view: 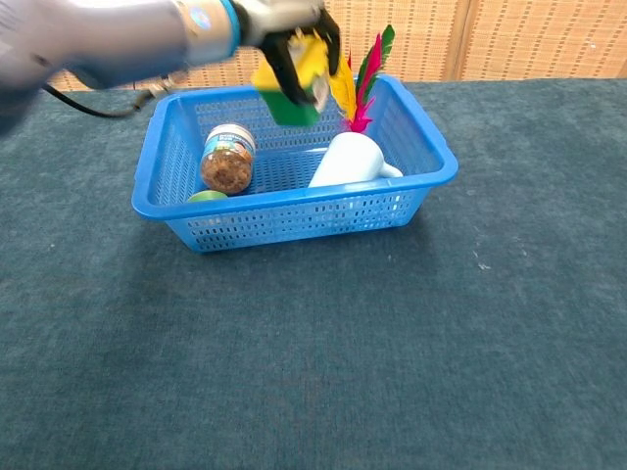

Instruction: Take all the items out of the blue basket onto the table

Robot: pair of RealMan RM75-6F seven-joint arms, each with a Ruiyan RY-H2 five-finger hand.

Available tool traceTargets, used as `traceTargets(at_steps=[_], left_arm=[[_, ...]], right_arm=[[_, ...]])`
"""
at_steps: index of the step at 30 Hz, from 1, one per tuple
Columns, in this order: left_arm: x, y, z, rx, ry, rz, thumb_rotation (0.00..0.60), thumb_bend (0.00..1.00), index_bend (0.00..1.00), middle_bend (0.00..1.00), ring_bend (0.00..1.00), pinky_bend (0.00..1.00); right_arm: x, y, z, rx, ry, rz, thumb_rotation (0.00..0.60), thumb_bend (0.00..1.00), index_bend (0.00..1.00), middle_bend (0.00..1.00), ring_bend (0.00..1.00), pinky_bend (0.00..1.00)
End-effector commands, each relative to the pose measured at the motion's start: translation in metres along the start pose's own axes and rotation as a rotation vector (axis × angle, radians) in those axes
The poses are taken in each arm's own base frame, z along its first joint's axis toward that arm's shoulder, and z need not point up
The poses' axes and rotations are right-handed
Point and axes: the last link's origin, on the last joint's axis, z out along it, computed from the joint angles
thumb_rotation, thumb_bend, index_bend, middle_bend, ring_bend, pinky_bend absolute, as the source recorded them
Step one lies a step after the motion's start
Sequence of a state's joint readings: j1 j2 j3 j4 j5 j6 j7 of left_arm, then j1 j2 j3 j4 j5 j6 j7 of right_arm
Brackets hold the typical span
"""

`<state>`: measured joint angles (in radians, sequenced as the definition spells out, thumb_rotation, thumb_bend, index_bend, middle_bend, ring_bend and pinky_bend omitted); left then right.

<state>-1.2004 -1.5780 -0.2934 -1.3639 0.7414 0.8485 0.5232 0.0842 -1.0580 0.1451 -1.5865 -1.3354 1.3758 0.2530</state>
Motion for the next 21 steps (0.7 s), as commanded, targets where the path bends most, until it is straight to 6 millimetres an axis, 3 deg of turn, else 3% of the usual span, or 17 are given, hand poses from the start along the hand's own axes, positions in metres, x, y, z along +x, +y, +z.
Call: traceTargets(at_steps=[1,6,10,16,21], left_arm=[[0.032,-0.046,-0.035,0.069,0.087,-0.013,0.600,0.45,0.41,0.34,0.37,0.41],[0.052,-0.100,-0.067,0.164,0.152,-0.032,0.600,0.45,0.41,0.34,0.37,0.41],[0.052,-0.144,-0.088,0.248,0.155,-0.055,0.600,0.44,0.41,0.34,0.36,0.41],[0.020,-0.205,-0.114,0.378,0.086,-0.111,0.600,0.44,0.40,0.34,0.36,0.41],[-0.020,-0.229,-0.120,0.424,0.010,-0.144,0.600,0.42,0.38,0.33,0.36,0.41]], right_arm=[[0.000,-0.002,-0.002,0.009,-0.002,-0.003,0.600,0.00,0.00,0.00,0.00,0.00],[-0.001,-0.005,-0.003,0.019,-0.009,0.000,0.600,0.00,0.00,0.00,0.00,0.00],[-0.001,-0.006,-0.003,0.025,-0.008,0.002,0.600,0.00,0.00,0.00,0.00,0.00],[-0.007,-0.010,-0.004,0.034,-0.027,-0.012,0.600,0.00,0.00,0.00,0.00,0.00],[-0.012,-0.013,-0.003,0.042,-0.040,-0.025,0.600,0.00,0.00,0.00,0.00,0.00]])
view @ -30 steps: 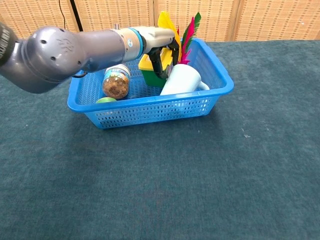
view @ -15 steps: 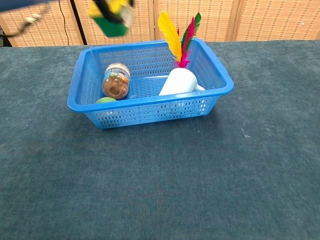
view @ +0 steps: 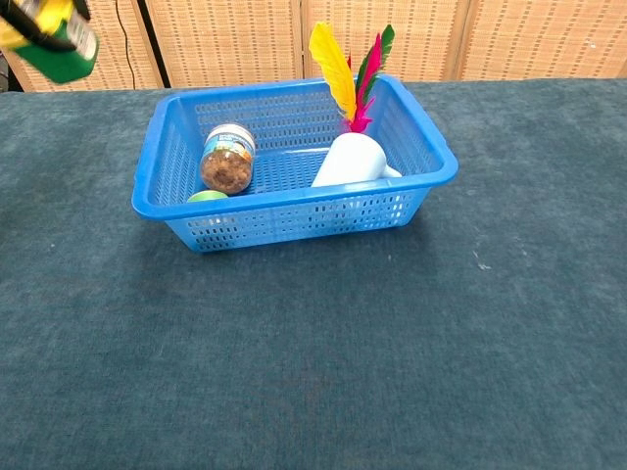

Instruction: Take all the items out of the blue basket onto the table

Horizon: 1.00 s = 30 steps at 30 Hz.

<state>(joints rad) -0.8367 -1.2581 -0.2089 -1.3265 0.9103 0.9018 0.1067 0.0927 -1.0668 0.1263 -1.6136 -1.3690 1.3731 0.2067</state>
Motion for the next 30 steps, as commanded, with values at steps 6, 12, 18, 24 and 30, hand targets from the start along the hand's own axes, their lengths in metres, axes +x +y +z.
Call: traceTargets(at_steps=[6,12,18,24,30], left_arm=[[-0.074,-0.036,0.005,0.084,-0.154,-0.037,0.600,0.39,0.31,0.24,0.26,0.33],[-0.099,-0.038,0.008,0.123,-0.280,-0.024,0.600,0.15,0.00,0.00,0.00,0.00],[-0.073,-0.022,0.006,0.058,-0.167,-0.107,0.600,0.10,0.00,0.00,0.00,0.00],[-0.040,0.009,-0.016,-0.128,-0.073,-0.184,0.600,0.10,0.00,0.00,0.00,0.00],[-0.025,0.060,-0.038,-0.322,-0.071,-0.153,0.600,0.10,0.00,0.00,0.00,0.00]], right_arm=[[-0.008,-0.003,0.001,0.005,-0.029,-0.013,0.600,0.00,0.00,0.00,0.00,0.00],[-0.007,-0.001,0.001,-0.007,-0.025,-0.015,0.600,0.00,0.00,0.00,0.00,0.00],[-0.005,0.000,0.002,-0.010,-0.021,-0.009,0.600,0.00,0.00,0.00,0.00,0.00],[-0.005,0.001,0.002,-0.011,-0.024,-0.007,0.600,0.00,0.00,0.00,0.00,0.00],[-0.003,0.002,0.002,-0.013,-0.019,-0.002,0.600,0.00,0.00,0.00,0.00,0.00]])
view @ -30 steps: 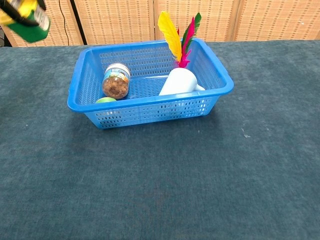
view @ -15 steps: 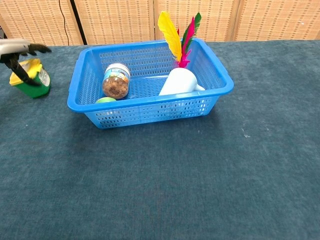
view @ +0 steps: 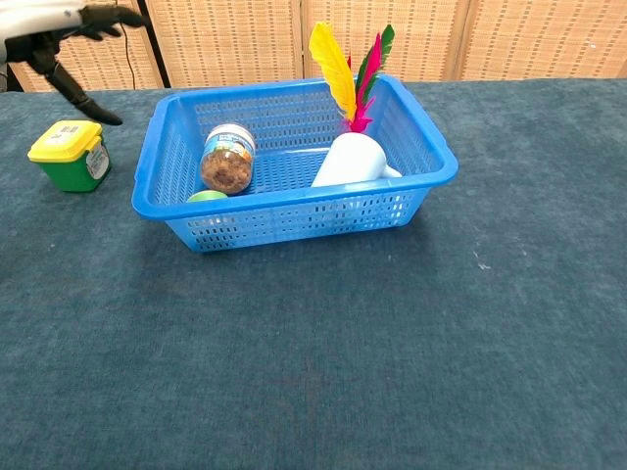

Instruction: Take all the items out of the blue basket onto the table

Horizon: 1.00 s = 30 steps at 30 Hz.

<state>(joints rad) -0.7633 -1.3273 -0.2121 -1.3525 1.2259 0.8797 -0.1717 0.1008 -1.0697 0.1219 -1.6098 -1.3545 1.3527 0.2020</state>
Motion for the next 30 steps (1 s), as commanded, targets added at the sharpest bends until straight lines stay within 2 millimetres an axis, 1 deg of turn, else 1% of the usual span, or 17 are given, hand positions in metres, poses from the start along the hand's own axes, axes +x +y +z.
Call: traceTargets(at_steps=[1,5,9,16,25,30], left_arm=[[0.010,0.038,-0.008,-0.126,0.005,0.036,0.600,0.10,0.00,0.00,0.00,0.01],[-0.002,0.064,0.001,-0.170,-0.038,0.091,0.600,0.10,0.00,0.00,0.00,0.01],[-0.021,0.076,0.013,-0.158,-0.092,0.137,0.600,0.10,0.00,0.00,0.00,0.01],[-0.051,0.082,0.037,-0.102,-0.160,0.181,0.600,0.10,0.00,0.00,0.00,0.01],[-0.070,0.087,0.060,-0.062,-0.192,0.225,0.600,0.10,0.00,0.00,0.00,0.01],[-0.078,0.088,0.069,-0.045,-0.206,0.229,0.600,0.10,0.00,0.00,0.00,0.01]], right_arm=[[0.001,0.000,0.000,-0.001,0.001,0.002,0.600,0.00,0.00,0.00,0.00,0.00],[0.003,0.002,0.000,-0.005,0.008,0.009,0.600,0.00,0.00,0.00,0.00,0.00],[0.005,0.004,0.000,-0.011,0.012,0.016,0.600,0.00,0.00,0.00,0.00,0.00],[0.008,0.006,0.000,-0.016,0.019,0.023,0.600,0.00,0.00,0.00,0.00,0.00],[0.005,0.008,0.003,-0.028,0.009,0.018,0.600,0.00,0.00,0.00,0.00,0.00],[0.005,0.010,0.005,-0.038,0.009,0.016,0.600,0.00,0.00,0.00,0.00,0.00]])
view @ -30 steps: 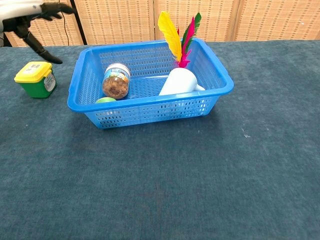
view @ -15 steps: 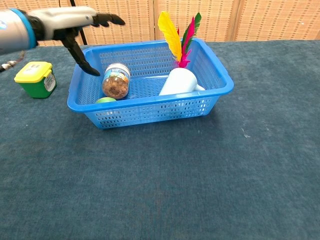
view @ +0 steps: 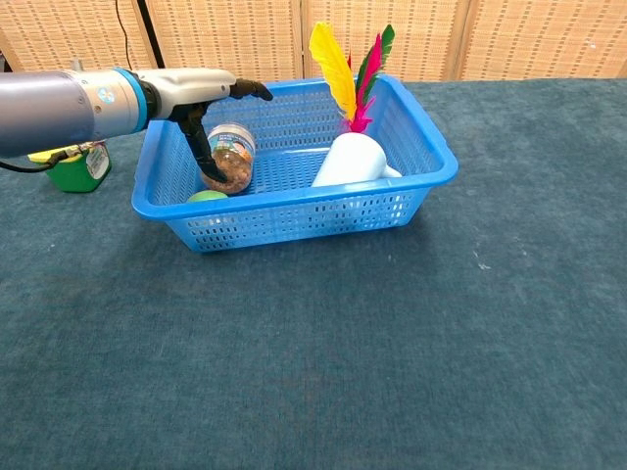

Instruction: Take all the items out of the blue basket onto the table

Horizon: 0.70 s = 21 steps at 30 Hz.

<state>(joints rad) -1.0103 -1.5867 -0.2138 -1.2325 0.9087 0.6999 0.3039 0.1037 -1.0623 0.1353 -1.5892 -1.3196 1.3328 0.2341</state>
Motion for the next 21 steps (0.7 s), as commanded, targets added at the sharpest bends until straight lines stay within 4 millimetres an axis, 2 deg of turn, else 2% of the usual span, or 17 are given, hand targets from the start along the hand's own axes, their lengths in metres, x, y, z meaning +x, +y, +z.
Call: traceTargets(at_steps=[1,6,16,18,20,21], left_arm=[[-0.005,0.003,0.007,0.008,-0.016,-0.003,0.600,0.10,0.00,0.00,0.00,0.01],[-0.012,-0.001,0.013,0.029,-0.037,-0.008,0.600,0.10,0.00,0.00,0.00,0.04],[-0.025,0.004,0.020,0.015,-0.037,-0.021,0.600,0.12,0.01,0.00,0.01,0.21],[-0.028,0.005,0.020,0.010,-0.028,-0.020,0.600,0.14,0.06,0.01,0.06,0.27],[-0.029,0.005,0.021,0.008,-0.021,-0.023,0.600,0.17,0.14,0.06,0.14,0.36],[-0.029,0.005,0.021,0.008,-0.013,-0.023,0.600,0.20,0.22,0.11,0.20,0.41]], right_arm=[[0.000,0.001,0.001,-0.006,0.001,-0.001,0.600,0.00,0.00,0.00,0.00,0.00],[-0.001,0.003,0.002,-0.016,-0.005,-0.003,0.600,0.00,0.00,0.00,0.00,0.00],[-0.003,0.006,0.005,-0.030,-0.012,-0.003,0.600,0.00,0.00,0.00,0.00,0.00],[-0.003,0.006,0.006,-0.031,-0.016,-0.002,0.600,0.00,0.00,0.00,0.00,0.00],[-0.003,0.006,0.006,-0.030,-0.019,-0.001,0.600,0.00,0.00,0.00,0.00,0.00],[-0.003,0.006,0.006,-0.029,-0.019,0.000,0.600,0.00,0.00,0.00,0.00,0.00]])
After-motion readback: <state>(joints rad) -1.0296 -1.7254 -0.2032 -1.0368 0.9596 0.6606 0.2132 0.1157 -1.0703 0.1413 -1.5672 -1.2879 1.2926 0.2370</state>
